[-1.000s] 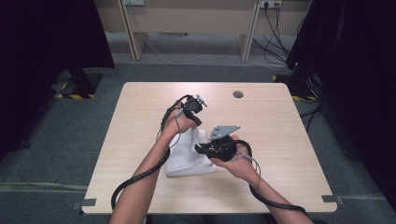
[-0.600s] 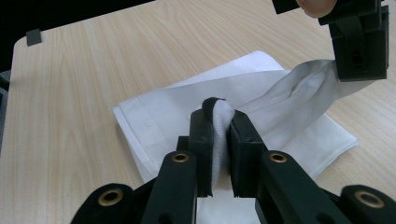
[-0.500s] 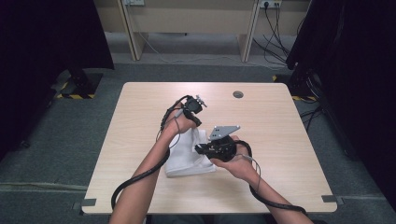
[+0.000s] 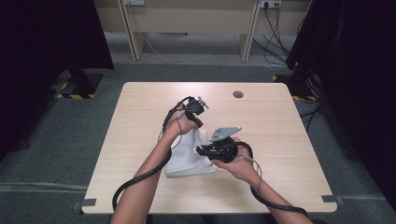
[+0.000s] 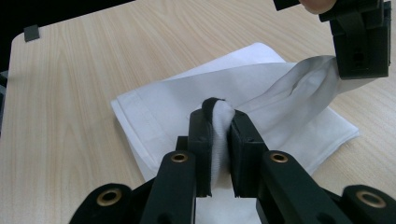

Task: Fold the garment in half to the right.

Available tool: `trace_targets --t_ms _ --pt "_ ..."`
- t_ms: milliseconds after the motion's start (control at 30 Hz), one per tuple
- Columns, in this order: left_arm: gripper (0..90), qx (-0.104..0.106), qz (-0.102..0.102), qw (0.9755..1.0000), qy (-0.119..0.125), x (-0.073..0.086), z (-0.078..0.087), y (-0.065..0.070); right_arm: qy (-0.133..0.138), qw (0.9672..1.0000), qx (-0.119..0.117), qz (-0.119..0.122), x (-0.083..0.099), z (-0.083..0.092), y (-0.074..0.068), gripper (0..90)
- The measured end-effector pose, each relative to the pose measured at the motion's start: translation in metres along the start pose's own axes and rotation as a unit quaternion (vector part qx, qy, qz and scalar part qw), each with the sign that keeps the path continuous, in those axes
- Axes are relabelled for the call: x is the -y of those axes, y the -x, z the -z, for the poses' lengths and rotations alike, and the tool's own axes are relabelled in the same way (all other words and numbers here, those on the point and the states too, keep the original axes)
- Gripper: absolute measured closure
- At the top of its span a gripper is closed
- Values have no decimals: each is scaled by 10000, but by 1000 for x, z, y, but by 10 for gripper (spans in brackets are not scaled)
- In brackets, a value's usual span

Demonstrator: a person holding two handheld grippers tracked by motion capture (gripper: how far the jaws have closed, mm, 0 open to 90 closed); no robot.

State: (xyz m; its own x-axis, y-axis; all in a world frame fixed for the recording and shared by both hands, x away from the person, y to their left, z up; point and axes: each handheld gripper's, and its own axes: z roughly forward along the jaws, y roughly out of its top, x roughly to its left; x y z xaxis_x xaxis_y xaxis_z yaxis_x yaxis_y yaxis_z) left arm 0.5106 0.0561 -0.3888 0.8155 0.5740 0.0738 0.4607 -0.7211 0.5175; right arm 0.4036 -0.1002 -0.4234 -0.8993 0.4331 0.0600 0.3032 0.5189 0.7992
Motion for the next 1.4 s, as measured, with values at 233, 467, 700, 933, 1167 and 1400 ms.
trace_targets --t_ms 233,467,700,933,1167,1400 --pt "812 9 -30 10000 -38 1 -2 0 -20 10000 -2 -7 2 -1 0 807" --pt "803 11 -27 10000 -48 2 -4 1 -34 10000 -5 -30 5 -1 0 794" --pt "767 -8 -20 10000 -30 1 -6 3 -34 10000 13 -48 6 0 1 784" --pt "714 -30 1 10000 -3 1 -7 4 -37 10000 37 -78 9 1 3 757" --pt "654 -68 114 9999 97 -1 -5 4 -4 9998 108 -141 9 4 5 695" --pt "590 -167 172 9994 252 -2 -2 3 39 9997 151 -185 7 8 8 665"
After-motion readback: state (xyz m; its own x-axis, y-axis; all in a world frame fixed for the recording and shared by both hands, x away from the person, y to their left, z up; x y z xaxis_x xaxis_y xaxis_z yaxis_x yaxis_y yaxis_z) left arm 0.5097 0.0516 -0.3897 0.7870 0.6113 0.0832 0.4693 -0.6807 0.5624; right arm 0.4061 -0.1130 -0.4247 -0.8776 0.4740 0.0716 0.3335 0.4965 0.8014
